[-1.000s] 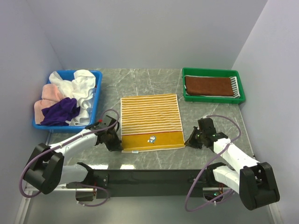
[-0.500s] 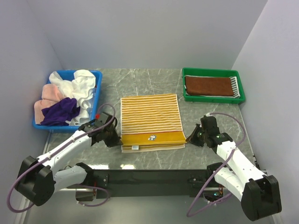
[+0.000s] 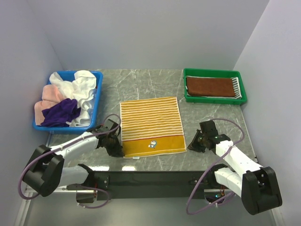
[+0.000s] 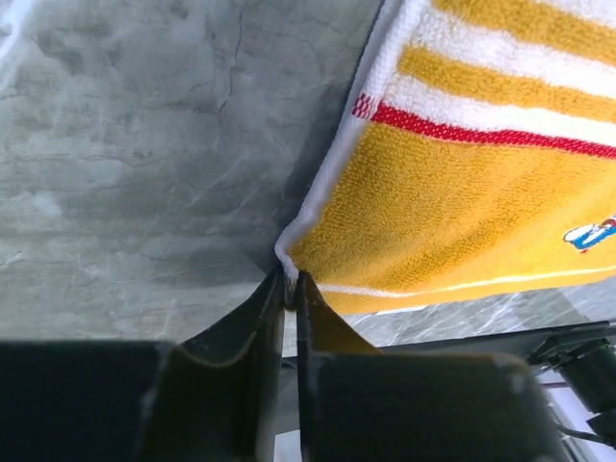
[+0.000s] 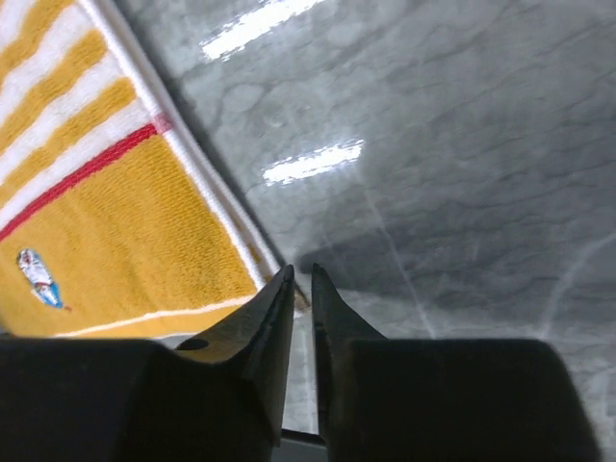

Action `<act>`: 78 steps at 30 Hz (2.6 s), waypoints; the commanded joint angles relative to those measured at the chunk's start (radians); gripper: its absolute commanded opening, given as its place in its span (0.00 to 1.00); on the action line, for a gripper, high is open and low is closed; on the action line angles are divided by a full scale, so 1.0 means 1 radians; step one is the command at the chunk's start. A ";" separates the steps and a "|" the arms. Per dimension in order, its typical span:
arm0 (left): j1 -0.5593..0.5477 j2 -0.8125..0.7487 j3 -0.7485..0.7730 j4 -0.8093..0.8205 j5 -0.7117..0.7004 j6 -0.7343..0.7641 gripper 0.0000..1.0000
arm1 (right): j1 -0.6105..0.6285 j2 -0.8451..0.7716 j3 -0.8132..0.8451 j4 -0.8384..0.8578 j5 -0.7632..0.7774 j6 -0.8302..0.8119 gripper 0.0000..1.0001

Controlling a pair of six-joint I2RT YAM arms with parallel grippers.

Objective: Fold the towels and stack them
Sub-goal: Fold the towel

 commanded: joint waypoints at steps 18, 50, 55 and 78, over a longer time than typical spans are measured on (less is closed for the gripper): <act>0.050 -0.031 0.387 -0.046 -0.241 0.087 0.72 | -0.002 0.073 0.297 0.368 -0.054 -0.141 0.59; 0.232 0.604 0.820 0.040 -0.270 0.225 0.65 | 0.055 0.755 0.813 0.391 0.115 -0.240 0.42; 0.206 0.470 0.745 0.049 -0.252 0.222 0.82 | 0.236 0.663 0.762 0.212 0.155 -0.370 0.44; -0.033 0.236 0.217 0.082 -0.206 0.156 0.70 | 0.586 0.237 0.245 -0.081 0.079 -0.164 0.47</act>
